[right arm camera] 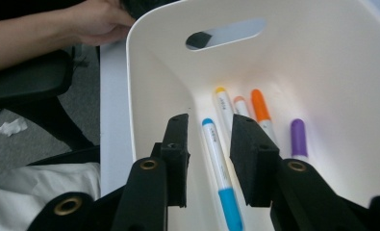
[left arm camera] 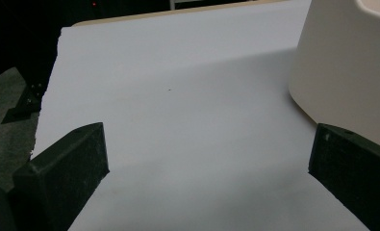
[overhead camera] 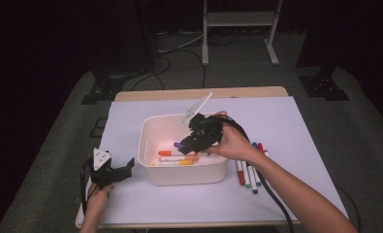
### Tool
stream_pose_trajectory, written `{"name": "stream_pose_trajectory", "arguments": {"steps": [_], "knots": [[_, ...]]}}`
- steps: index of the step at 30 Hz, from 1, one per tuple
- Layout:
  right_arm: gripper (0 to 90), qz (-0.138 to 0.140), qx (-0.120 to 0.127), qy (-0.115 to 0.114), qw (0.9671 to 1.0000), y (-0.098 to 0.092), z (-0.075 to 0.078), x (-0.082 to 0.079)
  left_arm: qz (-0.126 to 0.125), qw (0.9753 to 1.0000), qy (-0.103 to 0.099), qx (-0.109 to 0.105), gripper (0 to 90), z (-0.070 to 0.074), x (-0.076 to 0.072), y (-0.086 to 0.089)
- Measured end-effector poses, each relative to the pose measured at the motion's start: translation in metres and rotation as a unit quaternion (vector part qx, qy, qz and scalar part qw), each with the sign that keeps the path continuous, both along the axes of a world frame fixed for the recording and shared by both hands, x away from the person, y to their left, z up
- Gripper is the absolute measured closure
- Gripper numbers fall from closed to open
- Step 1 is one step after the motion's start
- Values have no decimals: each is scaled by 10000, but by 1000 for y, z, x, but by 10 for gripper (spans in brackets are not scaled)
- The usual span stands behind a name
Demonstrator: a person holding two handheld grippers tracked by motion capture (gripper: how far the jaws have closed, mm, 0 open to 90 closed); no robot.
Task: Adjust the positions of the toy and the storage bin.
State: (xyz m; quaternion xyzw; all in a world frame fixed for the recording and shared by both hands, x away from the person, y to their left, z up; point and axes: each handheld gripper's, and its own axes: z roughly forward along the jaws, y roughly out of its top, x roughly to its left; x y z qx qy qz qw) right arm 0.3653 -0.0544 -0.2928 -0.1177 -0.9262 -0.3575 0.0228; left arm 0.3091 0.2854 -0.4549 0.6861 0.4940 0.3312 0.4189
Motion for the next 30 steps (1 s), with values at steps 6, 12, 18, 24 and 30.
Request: {"name": "stream_pose_trajectory", "arguments": {"steps": [6, 12, 18, 24, 30], "knots": [[627, -420, 218, -193, 9987, -51, 15, -4, 3, 10000, 7, 24, 0, 0, 0, 0], [593, -884, 286, -165, 9955, -100, 11, -9, 6, 10000, 18, 38, 0, 0, 0, 0], [585, -1388, 306, -63, 9898, -148, -7, -13, 11, 10000, 25, 56, 0, 0, 0, 0], [581, -1933, 312, 19, 9806, -193, -36, -15, 24, 10000, 7, 51, 0, 0, 0, 0], [579, -2399, 241, 289, 9701, -225, -75, -16, 28, 10000, 17, 63, 0, 0, 0, 0]]}}
